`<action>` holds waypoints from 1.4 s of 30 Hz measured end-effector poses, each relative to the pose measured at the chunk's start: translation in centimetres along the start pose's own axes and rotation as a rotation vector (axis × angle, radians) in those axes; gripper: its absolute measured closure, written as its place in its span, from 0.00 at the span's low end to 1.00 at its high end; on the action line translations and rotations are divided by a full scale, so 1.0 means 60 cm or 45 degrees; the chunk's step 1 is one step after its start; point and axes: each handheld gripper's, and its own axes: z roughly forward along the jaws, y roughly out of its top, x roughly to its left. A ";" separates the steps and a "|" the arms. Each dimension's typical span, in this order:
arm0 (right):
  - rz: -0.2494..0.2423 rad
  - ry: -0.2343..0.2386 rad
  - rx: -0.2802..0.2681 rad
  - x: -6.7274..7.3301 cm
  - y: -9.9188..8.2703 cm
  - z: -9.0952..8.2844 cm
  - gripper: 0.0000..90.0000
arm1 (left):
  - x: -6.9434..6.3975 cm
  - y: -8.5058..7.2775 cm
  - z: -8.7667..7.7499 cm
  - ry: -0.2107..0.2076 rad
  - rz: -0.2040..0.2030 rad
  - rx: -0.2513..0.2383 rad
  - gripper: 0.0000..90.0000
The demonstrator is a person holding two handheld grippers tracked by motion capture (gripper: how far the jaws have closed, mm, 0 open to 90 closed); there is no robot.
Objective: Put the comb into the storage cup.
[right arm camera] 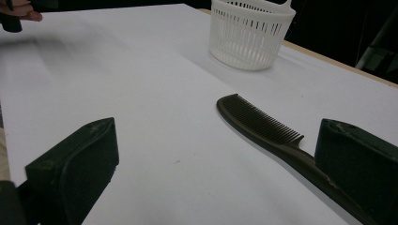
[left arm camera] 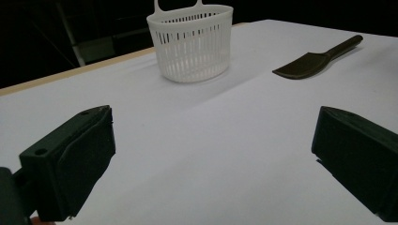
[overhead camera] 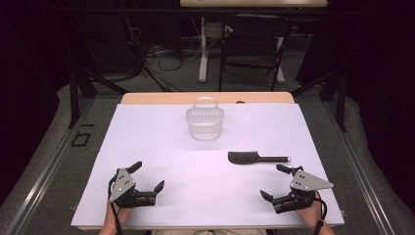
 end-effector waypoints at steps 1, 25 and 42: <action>0.001 -0.003 0.008 -0.001 0.000 0.000 0.00 | 0.000 0.000 0.001 -0.004 0.006 0.002 0.00; 0.029 -0.009 0.066 -0.033 0.005 0.018 0.00 | -0.002 0.001 0.008 0.002 0.014 0.014 0.00; 0.035 -0.014 0.113 -0.064 0.024 0.038 0.01 | 0.000 0.001 0.008 0.003 0.010 0.014 0.00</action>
